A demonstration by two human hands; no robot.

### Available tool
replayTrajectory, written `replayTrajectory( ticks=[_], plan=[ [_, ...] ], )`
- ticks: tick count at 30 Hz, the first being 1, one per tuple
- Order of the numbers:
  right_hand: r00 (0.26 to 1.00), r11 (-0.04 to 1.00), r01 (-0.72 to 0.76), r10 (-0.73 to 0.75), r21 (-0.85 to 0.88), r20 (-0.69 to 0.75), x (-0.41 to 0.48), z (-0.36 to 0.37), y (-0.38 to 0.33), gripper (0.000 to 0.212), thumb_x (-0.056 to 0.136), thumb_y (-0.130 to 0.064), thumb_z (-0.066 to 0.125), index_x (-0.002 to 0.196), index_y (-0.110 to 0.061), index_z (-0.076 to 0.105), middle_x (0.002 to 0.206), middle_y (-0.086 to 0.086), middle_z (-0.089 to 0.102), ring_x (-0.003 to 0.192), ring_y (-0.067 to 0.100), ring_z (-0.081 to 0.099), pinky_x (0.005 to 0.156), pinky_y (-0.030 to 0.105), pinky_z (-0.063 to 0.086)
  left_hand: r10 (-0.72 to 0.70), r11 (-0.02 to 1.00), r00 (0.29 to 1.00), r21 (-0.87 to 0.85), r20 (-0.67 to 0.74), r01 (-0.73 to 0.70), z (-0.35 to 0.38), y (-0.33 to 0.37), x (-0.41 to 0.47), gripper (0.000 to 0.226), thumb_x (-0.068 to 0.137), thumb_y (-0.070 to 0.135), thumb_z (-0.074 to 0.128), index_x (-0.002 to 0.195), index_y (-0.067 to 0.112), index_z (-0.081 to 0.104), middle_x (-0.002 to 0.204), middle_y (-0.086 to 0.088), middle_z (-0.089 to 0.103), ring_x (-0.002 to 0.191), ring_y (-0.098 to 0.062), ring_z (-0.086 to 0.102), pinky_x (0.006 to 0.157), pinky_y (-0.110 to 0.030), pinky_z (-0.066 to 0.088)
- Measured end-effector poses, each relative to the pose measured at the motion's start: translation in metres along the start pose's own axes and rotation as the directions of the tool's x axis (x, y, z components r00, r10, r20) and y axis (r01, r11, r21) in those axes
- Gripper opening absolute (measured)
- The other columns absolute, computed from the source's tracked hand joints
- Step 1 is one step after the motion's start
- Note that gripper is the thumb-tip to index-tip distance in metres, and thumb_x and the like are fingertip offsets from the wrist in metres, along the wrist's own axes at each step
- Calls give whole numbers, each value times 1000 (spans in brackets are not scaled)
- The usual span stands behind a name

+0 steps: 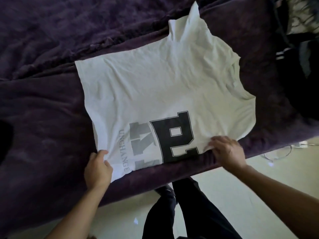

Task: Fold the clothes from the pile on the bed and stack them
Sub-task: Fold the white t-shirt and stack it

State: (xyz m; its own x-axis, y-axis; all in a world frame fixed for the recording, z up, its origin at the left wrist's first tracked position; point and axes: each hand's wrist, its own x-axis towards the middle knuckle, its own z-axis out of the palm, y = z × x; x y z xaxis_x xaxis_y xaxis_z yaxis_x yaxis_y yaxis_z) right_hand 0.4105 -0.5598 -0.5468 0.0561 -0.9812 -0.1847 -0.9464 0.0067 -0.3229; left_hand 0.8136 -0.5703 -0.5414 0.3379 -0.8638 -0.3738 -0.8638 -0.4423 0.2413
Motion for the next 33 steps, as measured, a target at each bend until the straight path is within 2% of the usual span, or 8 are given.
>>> replayTrajectory(
  ticks=[5, 8, 13, 20, 24, 27, 30, 33],
  plan=[
    [948, 960, -277, 280, 38, -150, 0, -47, 31, 17, 76, -1, 60, 78, -13, 72, 89, 3, 71, 81, 33, 64, 69, 42, 49, -45, 964, 999, 262, 27, 36, -18, -24, -4, 30, 81, 5, 60, 110, 12, 63, 106, -16, 50, 91, -41, 55, 68, -44, 42],
    [940, 954, -260, 286, 152, -186, -12, -52, 38, 23, 77, -11, 47, 82, -9, 69, 86, 6, 70, 77, 31, 62, 68, 41, 51, 233, 941, 972, 252, 7, -227, 1, -10, -17, 27, 71, 3, 72, 98, 6, 69, 96, -18, 55, 89, -40, 53, 71, -49, 45],
    [921, 847, -336, 387, 411, -43, -36, -35, 25, 30, 77, 7, 45, 68, -19, 56, 61, -3, 57, 59, 14, 52, 54, 25, 40, 632, 753, 760, 113, 153, -649, 56, 59, -59, 38, 73, 37, 74, 104, 15, 66, 97, -6, 58, 94, -30, 56, 81, -42, 46],
    [866, 760, -311, 474, 571, -160, -3, -63, 21, 19, 75, -21, 44, 70, -21, 63, 68, -6, 62, 61, -5, 53, 55, 14, 40, 485, 804, 848, 272, 214, -528, 98, 88, -43, 35, 87, 38, 58, 118, 23, 54, 119, -2, 51, 112, -25, 46, 89, -39, 39],
    [852, 825, -415, 500, 383, -153, 32, -71, 27, 29, 82, -39, 56, 109, -30, 63, 96, -7, 65, 94, 16, 59, 85, 36, 46, 462, 798, 856, 313, 230, -515, 95, 81, -28, 28, 87, 10, 51, 112, 15, 62, 114, -5, 60, 107, -28, 51, 85, -41, 40],
    [965, 979, -205, 205, 16, -165, 26, -54, 16, 67, 75, -43, 72, 134, -25, 48, 133, 6, 52, 123, 30, 45, 97, 46, 36, 477, 840, 858, 188, 190, -509, 83, 74, -27, 22, 81, 1, 55, 100, 7, 65, 98, -11, 64, 94, -34, 58, 75, -43, 44],
    [986, 968, 36, 5, -248, 165, 17, -22, 0, 104, 65, -47, 77, 151, -31, 19, 160, 10, 12, 148, 29, 6, 114, 51, 17, 518, 832, 838, 126, 173, -541, 73, 65, -28, 17, 78, -3, 60, 94, 2, 61, 88, -16, 61, 82, -37, 59, 65, -45, 46],
    [942, 892, 179, -34, -416, 334, 36, 5, -8, 107, 72, -37, 73, 152, -34, 3, 161, 7, -14, 147, 28, -16, 116, 56, 2, 580, 776, 794, 174, 182, -606, 70, 54, -28, 19, 79, 2, 62, 98, 4, 59, 86, -16, 60, 80, -37, 59, 63, -45, 48]
  ],
)
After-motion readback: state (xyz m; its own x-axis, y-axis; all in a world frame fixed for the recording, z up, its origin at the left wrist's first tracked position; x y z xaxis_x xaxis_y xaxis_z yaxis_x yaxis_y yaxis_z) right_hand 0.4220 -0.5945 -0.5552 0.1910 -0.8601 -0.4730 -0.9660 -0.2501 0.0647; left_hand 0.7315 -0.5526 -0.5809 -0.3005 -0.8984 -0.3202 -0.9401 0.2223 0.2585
